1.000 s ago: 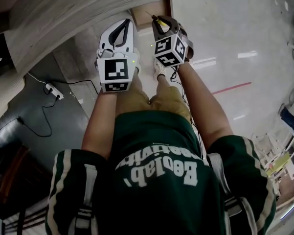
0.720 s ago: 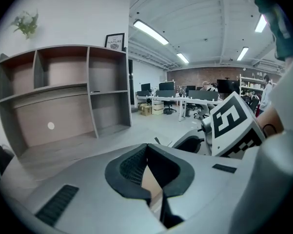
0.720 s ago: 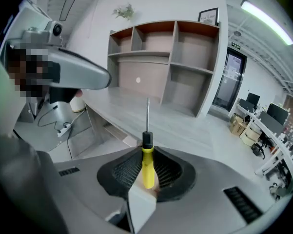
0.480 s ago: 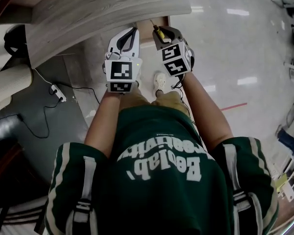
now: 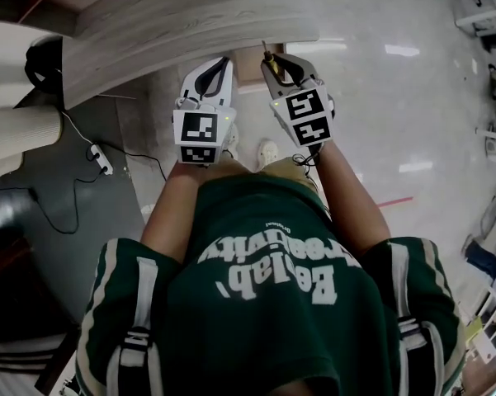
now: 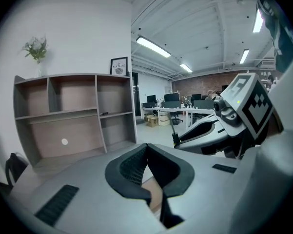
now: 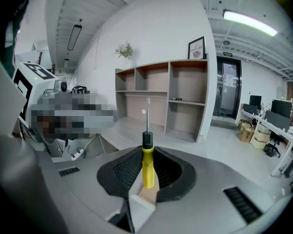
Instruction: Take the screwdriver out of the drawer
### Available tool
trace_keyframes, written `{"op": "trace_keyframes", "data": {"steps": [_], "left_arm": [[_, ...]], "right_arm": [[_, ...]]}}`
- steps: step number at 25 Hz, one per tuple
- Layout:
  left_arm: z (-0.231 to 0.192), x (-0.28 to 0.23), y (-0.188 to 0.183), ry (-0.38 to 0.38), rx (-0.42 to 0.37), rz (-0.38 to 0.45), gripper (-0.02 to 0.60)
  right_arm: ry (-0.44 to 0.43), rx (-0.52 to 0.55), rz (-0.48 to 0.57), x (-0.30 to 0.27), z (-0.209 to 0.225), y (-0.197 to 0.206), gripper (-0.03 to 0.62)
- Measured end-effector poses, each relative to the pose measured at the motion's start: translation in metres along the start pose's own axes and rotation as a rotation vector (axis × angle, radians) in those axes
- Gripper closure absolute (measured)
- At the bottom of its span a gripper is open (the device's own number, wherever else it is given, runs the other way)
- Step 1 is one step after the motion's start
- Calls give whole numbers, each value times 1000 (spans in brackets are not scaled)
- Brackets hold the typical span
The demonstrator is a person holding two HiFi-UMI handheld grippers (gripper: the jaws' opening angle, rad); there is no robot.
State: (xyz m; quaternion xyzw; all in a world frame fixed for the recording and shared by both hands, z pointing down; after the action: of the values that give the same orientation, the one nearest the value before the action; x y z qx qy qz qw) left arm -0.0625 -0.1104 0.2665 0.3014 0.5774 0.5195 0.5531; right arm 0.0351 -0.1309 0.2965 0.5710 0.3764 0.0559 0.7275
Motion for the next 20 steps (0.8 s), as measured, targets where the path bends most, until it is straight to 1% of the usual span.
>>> {"op": "trace_keyframes", "data": {"steps": [7,11,17,20], "left_arm": [[3,36,-38,-57,17,85,563],[9,52,-48,-83,19,91,563],[19,69,-61,-100,-1,114,563],[22,74,-66,-110,-13,121,563]], "right_arm": [[-15,24,71,35,-21,-25,508],[-46,40,117,51,-34,-36,508],[-38,55,195,82,-34,-58,508],[-43,64,218,91,-34,-63,508]]}}
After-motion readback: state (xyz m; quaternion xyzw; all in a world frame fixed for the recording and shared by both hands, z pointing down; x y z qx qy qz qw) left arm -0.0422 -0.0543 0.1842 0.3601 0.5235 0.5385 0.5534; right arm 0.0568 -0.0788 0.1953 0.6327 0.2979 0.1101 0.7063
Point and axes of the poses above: the fingertips, and each gripper's own axes: x backward along the fingers, z to its right, y out of its underside, the point moved 3 cm from there along x, backward along the fingers, and after that the axes turned 10 degrees about -y, right-handed, at the moved point
